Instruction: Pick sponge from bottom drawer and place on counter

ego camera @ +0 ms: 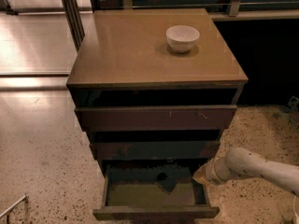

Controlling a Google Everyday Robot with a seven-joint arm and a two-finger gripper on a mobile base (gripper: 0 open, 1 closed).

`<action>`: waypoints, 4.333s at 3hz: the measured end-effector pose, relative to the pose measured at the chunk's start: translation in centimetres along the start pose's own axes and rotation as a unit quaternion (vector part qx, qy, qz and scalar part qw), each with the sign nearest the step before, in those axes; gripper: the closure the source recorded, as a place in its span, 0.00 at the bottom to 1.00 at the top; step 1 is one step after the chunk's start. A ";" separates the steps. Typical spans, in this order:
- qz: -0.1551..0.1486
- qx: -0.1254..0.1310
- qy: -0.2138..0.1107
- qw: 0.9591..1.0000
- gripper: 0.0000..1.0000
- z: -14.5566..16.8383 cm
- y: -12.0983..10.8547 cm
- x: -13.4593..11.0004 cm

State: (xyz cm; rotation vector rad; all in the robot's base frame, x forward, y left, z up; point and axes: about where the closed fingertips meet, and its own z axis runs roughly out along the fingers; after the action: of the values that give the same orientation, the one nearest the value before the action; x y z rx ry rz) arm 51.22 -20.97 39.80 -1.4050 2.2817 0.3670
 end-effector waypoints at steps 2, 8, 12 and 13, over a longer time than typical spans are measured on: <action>0.036 -0.032 -0.021 0.999 1.00 7.8 0.0 4.8; -0.017 -0.062 -0.111 0.992 1.00 18.3 3.0 2.4; -0.015 -0.010 -0.119 0.993 0.17 23.7 -1.3 1.6; -0.006 -0.004 -0.124 0.992 0.17 26.0 -2.7 2.4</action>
Offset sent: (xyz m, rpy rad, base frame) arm 0.0004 -0.0053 -0.0576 0.0493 0.0334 -0.0171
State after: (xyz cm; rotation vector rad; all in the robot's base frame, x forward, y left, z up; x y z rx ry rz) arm 58.55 -12.64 15.99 -1.2979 2.0724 0.5167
